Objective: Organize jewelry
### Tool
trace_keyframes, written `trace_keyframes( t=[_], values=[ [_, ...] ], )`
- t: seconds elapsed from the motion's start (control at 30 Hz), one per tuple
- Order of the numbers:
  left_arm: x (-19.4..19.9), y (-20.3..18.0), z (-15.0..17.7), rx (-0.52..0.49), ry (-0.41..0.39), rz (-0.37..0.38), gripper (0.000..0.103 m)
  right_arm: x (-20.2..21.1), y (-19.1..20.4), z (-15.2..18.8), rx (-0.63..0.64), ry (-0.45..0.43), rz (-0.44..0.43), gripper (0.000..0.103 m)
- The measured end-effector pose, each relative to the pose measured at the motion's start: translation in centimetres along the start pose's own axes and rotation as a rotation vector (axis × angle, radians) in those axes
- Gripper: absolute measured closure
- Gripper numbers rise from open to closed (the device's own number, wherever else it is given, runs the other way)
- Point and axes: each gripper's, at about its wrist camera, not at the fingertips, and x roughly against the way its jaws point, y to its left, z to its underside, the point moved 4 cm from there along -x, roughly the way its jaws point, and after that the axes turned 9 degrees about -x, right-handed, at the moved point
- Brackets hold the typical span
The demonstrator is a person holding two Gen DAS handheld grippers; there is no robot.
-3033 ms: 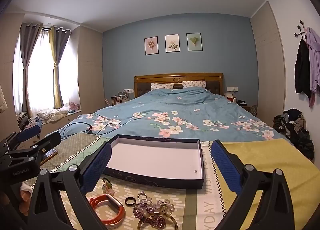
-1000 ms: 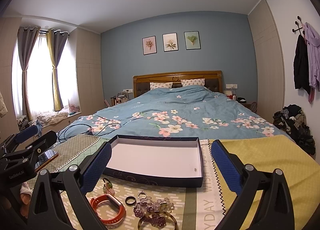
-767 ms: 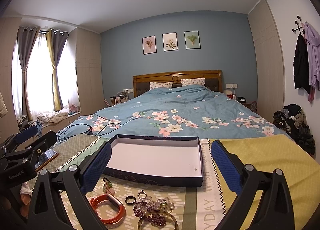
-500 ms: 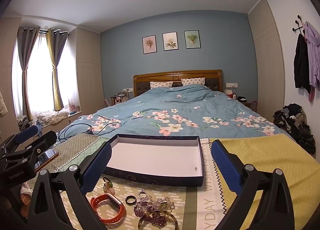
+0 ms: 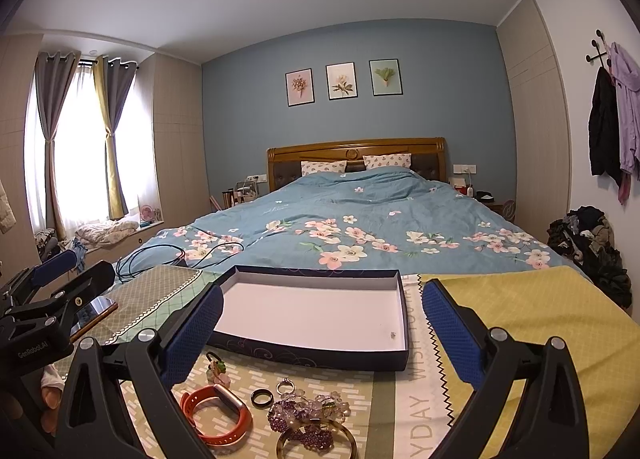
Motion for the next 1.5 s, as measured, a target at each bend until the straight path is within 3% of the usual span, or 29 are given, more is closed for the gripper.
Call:
trace_keyframes(
  t=[0.47, 0.7, 0.87, 1.03, 1.1, 1.3, 1.37, 1.43, 1.5],
  values=[
    [-0.2, -0.1, 0.4, 0.002, 0.013, 0.006, 0.006, 0.0, 0.0, 0.1, -0.002, 0.003, -0.002, 0.007],
    [-1.0, -0.5, 1.2, -0.015, 0.059, 0.043, 0.006, -0.4, -0.3, 0.3, 0.011, 0.037, 0.000, 0.007],
    [-3.0, -1.1, 2.9, -0.032, 0.166, 0.122, 0.006, -0.9, -1.0, 1.0, 0.021, 0.117, -0.007, 0.007],
    [-5.0, -2.4, 4.8, -0.077, 0.269, 0.217, 0.006, -2.1, -1.8, 2.9, 0.045, 0.269, -0.017, 0.007],
    [-5.8, -2.8, 5.6, -0.092, 0.312, 0.241, 0.006, -2.6, -2.1, 3.9, 0.050, 0.336, -0.025, 0.011],
    [-7.9, -3.7, 7.3, -0.123, 0.403, 0.311, 0.007, -3.8, -2.6, 7.1, 0.053, 0.520, -0.049, 0.041],
    [-8.5, -3.9, 7.8, -0.132, 0.427, 0.333, 0.010, -4.0, -2.6, 8.0, 0.057, 0.568, -0.058, 0.052],
    [-9.0, -4.1, 8.3, -0.145, 0.450, 0.359, 0.020, -4.2, -2.8, 8.6, 0.052, 0.604, -0.066, 0.064],
    [-8.8, -4.5, 8.6, -0.155, 0.468, 0.381, 0.028, -4.3, -3.1, 8.8, 0.041, 0.630, -0.074, 0.070]
  ],
)
